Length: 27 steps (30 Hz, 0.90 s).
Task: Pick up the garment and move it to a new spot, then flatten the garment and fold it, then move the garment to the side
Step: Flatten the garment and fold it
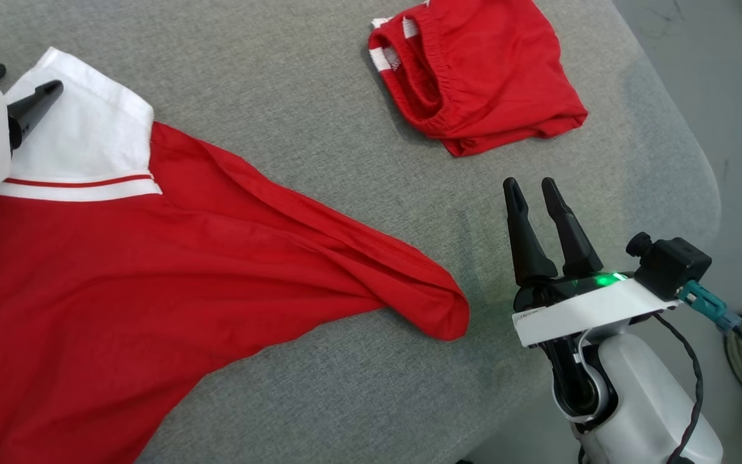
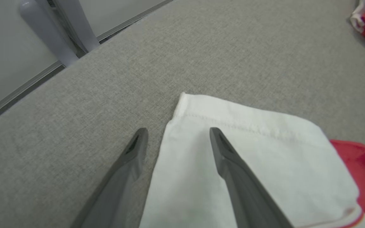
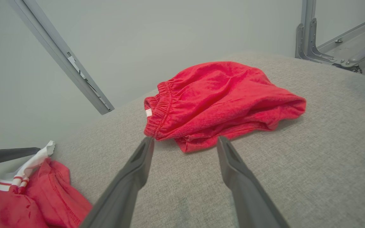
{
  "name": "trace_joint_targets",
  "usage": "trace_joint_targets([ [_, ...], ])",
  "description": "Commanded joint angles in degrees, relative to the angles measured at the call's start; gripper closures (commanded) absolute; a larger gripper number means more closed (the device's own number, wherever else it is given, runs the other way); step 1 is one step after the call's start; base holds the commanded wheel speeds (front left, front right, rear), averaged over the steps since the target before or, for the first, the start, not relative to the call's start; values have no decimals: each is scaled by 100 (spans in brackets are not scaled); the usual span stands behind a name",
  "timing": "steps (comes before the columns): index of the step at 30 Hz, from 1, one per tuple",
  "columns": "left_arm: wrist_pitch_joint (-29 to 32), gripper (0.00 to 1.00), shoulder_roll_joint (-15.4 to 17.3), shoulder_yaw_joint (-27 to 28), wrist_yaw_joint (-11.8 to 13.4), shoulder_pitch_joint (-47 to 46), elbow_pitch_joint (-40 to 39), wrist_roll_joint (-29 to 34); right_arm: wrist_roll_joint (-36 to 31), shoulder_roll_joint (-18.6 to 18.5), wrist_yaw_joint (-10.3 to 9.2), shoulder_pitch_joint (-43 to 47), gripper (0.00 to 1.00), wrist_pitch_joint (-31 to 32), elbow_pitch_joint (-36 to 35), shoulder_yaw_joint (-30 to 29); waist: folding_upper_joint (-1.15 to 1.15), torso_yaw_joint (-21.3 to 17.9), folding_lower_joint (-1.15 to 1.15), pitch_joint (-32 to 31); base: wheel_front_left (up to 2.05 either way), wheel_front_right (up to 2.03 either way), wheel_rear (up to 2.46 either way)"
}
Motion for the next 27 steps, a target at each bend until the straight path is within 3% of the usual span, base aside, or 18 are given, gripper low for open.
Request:
trace_joint_targets([
  [1, -10, 0, 46, -63, -11, -59, 57, -54, 29, 7, 0, -52, 0, -42, 12, 19, 0, -88, 0, 56, 0, 0, 0],
  [6, 57, 0, 105, -288, -10, -66, 150, -99, 37, 21, 0, -23, 0, -46, -21, -14, 0, -151, 0, 75, 0, 0, 0],
  [7, 78, 21, 111, -336, -9, -66, 177, -108, 29, 22, 0, -8, 0, -47, -28, -27, 0, -156, 0, 72, 0, 0, 0],
  [9, 144, 100, 120, -446, -10, -89, 152, -161, 2, 24, 0, 20, 0, -47, -34, -62, 0, -145, 0, 59, 0, 0, 0],
  [18, -598, 100, 20, -536, -11, -267, -78, -432, -120, -48, 0, 24, 0, -47, -7, -157, 0, 208, 0, -255, 0, 0, 0],
  [27, -1296, 100, 77, -716, -11, 39, -674, -954, -166, -455, 0, 224, 0, -4, 151, -312, 0, 1162, 0, -1195, 0, 0, 0],
])
